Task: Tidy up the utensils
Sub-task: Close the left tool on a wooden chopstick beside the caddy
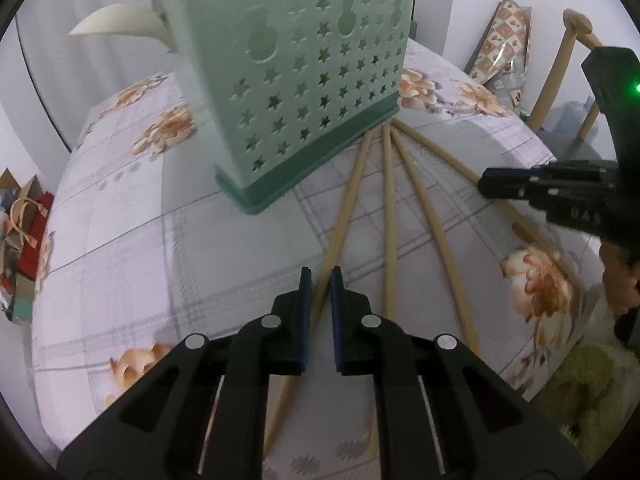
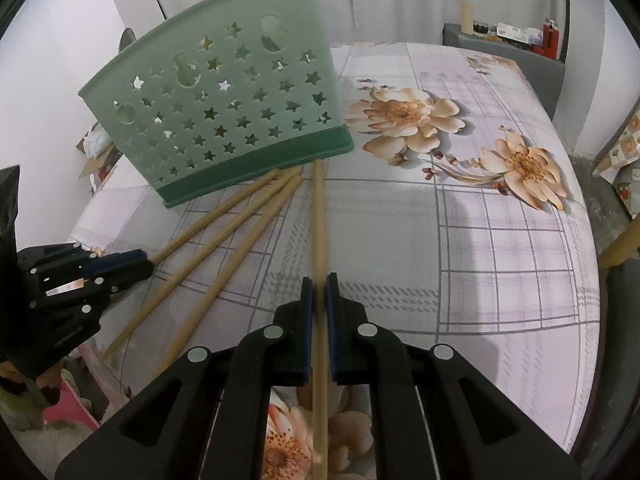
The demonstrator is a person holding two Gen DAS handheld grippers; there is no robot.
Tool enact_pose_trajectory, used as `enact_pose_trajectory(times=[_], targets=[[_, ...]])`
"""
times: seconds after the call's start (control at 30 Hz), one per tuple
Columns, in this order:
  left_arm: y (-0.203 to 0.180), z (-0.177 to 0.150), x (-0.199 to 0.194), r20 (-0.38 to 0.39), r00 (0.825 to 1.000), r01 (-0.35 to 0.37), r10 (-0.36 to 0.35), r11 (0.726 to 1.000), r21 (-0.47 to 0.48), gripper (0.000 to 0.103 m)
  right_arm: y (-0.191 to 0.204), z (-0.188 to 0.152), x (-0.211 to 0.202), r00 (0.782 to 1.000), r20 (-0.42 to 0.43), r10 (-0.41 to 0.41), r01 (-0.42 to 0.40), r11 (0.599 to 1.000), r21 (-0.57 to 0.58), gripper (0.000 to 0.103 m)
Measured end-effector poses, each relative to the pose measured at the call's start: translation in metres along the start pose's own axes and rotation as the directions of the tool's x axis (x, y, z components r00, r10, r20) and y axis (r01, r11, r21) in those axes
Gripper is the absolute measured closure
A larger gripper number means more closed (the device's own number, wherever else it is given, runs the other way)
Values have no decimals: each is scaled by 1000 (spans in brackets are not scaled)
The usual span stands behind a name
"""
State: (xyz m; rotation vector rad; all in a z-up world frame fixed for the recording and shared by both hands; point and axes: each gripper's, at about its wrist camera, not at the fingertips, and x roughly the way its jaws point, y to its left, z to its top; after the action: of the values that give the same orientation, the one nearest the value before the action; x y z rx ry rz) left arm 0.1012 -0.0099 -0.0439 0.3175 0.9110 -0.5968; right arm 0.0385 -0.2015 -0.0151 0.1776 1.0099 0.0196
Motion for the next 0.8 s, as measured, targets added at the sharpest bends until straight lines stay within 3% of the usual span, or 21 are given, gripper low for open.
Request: enact_pose_trajectory(times=[0.5,0.67,0.8], targets=[[19,-30,-23,-56,998,9,-14,996,-88,96,-19,-12,-14,993,-93,74,-69,996,56,95],[19,-24,-20,-54,998,20,-25,995,-97,87,-17,-9,-11,992,-102,81,-75,995,63,94],[16,-14,-17,-44,999,28,-32,997,-74,84,-14,-5,-10,992,-99,80,-75,996,53,84]])
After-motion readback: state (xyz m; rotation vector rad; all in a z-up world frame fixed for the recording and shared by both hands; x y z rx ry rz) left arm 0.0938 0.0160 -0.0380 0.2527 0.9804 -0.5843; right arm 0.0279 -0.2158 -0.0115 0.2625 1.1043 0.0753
